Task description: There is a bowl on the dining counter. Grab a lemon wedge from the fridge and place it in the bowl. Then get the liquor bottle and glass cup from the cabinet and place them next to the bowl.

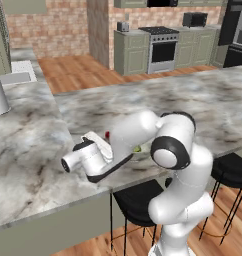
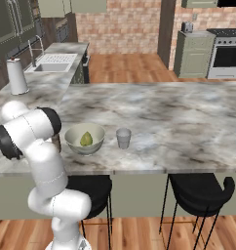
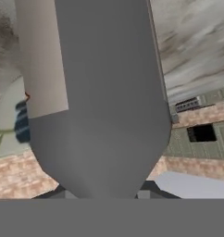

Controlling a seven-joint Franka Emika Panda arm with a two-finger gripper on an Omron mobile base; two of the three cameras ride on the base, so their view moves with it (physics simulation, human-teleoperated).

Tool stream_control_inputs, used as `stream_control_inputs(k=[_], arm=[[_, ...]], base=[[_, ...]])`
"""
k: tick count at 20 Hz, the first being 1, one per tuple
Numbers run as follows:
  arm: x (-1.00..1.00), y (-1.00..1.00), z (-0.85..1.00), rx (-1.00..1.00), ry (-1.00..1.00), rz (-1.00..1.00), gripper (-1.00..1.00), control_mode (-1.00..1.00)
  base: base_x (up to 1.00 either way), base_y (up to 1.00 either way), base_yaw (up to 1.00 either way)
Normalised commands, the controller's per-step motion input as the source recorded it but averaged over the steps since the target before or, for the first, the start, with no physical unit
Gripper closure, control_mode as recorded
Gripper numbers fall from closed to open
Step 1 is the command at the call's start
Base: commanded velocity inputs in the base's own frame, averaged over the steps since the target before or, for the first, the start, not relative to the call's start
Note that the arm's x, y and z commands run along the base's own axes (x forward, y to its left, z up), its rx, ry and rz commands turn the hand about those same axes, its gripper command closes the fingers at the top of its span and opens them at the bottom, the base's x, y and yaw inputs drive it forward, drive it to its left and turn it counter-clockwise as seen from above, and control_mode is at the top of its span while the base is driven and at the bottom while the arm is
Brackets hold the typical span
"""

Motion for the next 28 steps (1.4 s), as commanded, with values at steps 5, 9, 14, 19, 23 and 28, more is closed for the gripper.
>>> stream_control_inputs(k=[5,9,14,19,23,28], arm=[[0.11,0.00,-0.33,0.00,0.00,-0.16,1.00,-1.00],[0.01,0.00,-0.08,0.00,0.00,-0.16,-1.00,-1.00],[-0.05,0.00,0.00,0.00,0.00,-0.14,-1.00,-1.00],[-0.05,0.02,0.14,0.00,0.00,-0.15,-1.00,-1.00],[-0.19,0.06,0.51,0.00,0.00,-0.14,-1.00,-1.00],[-0.40,0.18,0.82,0.00,-0.01,-0.06,-1.00,-1.00]], base=[[0.00,0.00,0.00],[0.00,0.00,0.00],[0.00,0.00,0.00],[0.00,0.00,0.00],[0.00,0.00,0.00],[0.00,0.00,0.00]])
